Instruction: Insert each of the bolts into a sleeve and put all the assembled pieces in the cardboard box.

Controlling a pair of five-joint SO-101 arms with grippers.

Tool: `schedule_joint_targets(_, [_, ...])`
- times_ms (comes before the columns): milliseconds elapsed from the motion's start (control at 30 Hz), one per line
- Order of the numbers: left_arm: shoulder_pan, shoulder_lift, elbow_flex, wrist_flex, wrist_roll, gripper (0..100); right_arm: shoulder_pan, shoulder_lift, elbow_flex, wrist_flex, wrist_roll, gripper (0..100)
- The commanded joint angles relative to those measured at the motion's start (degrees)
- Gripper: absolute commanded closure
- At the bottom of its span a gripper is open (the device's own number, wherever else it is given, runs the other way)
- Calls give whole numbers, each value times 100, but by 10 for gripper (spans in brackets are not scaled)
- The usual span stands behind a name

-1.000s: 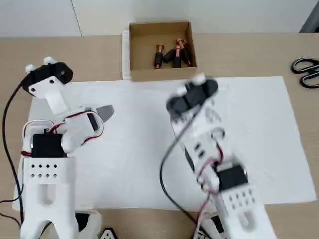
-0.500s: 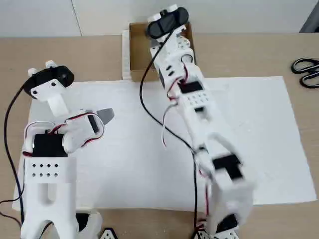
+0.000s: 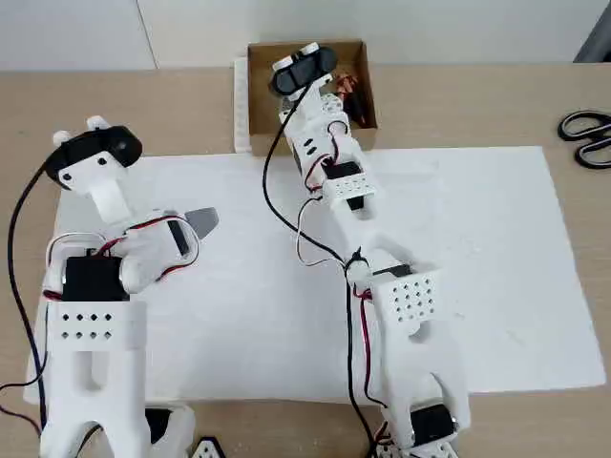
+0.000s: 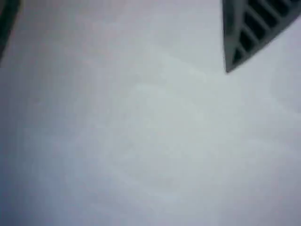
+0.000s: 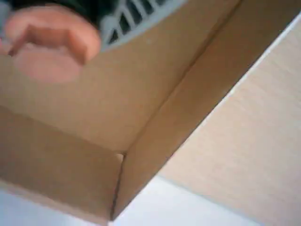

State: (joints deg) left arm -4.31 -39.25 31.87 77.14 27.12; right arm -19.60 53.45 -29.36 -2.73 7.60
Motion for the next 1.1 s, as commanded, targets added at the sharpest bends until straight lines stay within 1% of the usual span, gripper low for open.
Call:
schedule_joint_targets(0, [-18,-114,-13,0,-18,712,-48,-22,-598,-198,53,992])
schedule_joint_targets(67, [-18,-114,-13,-44,-18,712,-48,31,-607,-171,26,961])
schedule_joint_targets(167, [-26,-114,92,-246,-26,712,-48,92,-607,-154,18,874])
schedule_joint_targets(233, [-9,-114,180,-378,-35,712,-48,101,-607,-13,18,842])
schedule_joint_targets(500, [0,-114,163,-440,-35,712,-66,31,-615,75,18,842])
schedule_joint_targets(600, [-18,-158,57,-440,-44,712,-48,-224,-615,127,18,842])
schedule_joint_targets(667, [-44,-422,-136,-431,-53,712,-13,-541,-615,295,26,842])
schedule_joint_targets(767, [0,-1160,-338,-448,-466,712,-13,-1279,-615,1077,26,842])
schedule_joint_targets(867, [-44,-2110,-295,-519,-870,712,-40,-2220,-598,2360,26,842])
schedule_joint_targets(967, [-35,-3086,127,-527,-1108,712,-119,-3231,-598,3767,18,842])
schedule_joint_targets(1067, [-35,-4026,813,-712,-1116,712,-189,-4224,-589,5191,18,842])
